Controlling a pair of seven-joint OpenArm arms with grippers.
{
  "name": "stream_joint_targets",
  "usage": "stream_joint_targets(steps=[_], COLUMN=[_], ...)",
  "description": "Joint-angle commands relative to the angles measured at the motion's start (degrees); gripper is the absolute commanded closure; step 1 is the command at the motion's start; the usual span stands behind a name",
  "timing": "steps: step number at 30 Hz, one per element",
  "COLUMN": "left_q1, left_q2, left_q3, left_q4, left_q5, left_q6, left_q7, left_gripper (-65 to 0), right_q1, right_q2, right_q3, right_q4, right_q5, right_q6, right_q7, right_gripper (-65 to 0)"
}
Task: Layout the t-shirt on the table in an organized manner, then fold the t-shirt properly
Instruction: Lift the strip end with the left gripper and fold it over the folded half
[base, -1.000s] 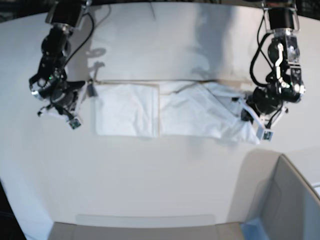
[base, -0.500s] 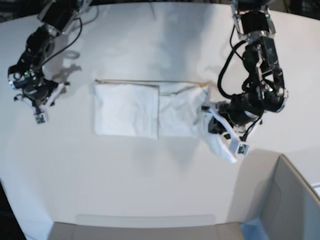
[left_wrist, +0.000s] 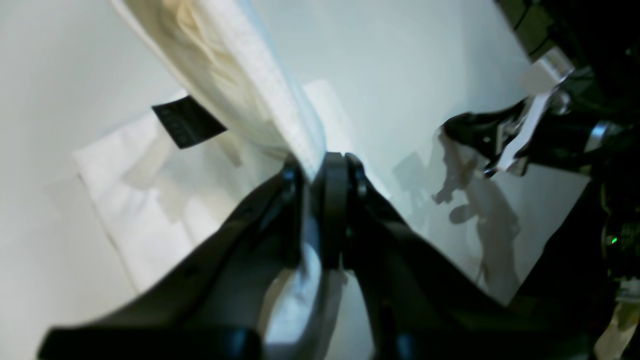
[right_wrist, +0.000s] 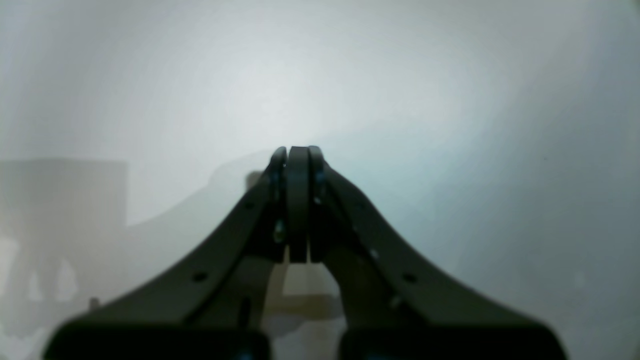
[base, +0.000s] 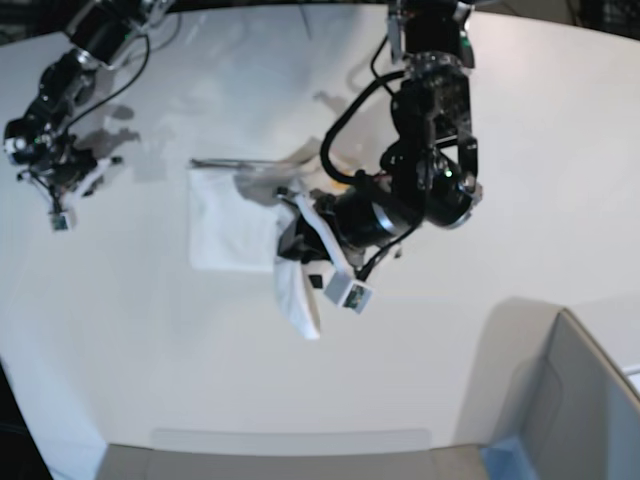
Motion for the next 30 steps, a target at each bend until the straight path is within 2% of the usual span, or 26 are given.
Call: stream_joint_targets(steps=[1,4,10,13,18,24,27,30], left_q1=[-1.41,-1.41,-1.41,-1.32,-3.08,-10.38,-13.89,-14.68], left_q2=[1.28,2.15,2.15,2.15,2.15,1.01,-1.45,-2.94], left_q3=[0.51,0.78,5.52,7.19,6.14,-4.15,-9.77,-12.41], left_q4=[0.86,0.59,-2.04,-3.71,-4.06,-4.06,-4.06,-4.15], left_q5=[-0.84,-1.02,-0.75,-0.67,-0.67,-0.67,-1.02,-1.02], left_q6=[0.04,0.04,0.04,0.12,0.12,0.12,0.12,0.12], left_q7=[-0.97,-0.97,-0.97,-2.68,-2.86,-0.97,-0.97,-0.97], left_gripper=[-1.3,-1.4,-4.2,-4.3,-4.3,-4.3,-4.3,-4.3], right_q1=[0.49,0.23,0.14,0.14,0.05,-1.09,-1.18,-1.18], right_q2=[0.62,0.44,0.27,0.27,0.18,0.18,0.09,0.09], right_q3=[-0.20,-0.28,-0.28,-0.28,-0.28,-0.37,-0.37,-0.37], right_q4=[0.73,0.82,0.82,0.82,0.82,0.82,0.82,0.82], right_q5=[0.74,0.74,0.74,0.74,0.74,0.74,0.74,0.74], right_q6=[0.93,0.93,0.93,0.93,0.93,0.93,0.93,0.93], right_q7=[0.84,0.84,0.84,0.84,0.58,0.93,0.75,0.66], right_gripper=[0.0,0.0,0.0,0.0,0.0,0.0,0.0,0.0])
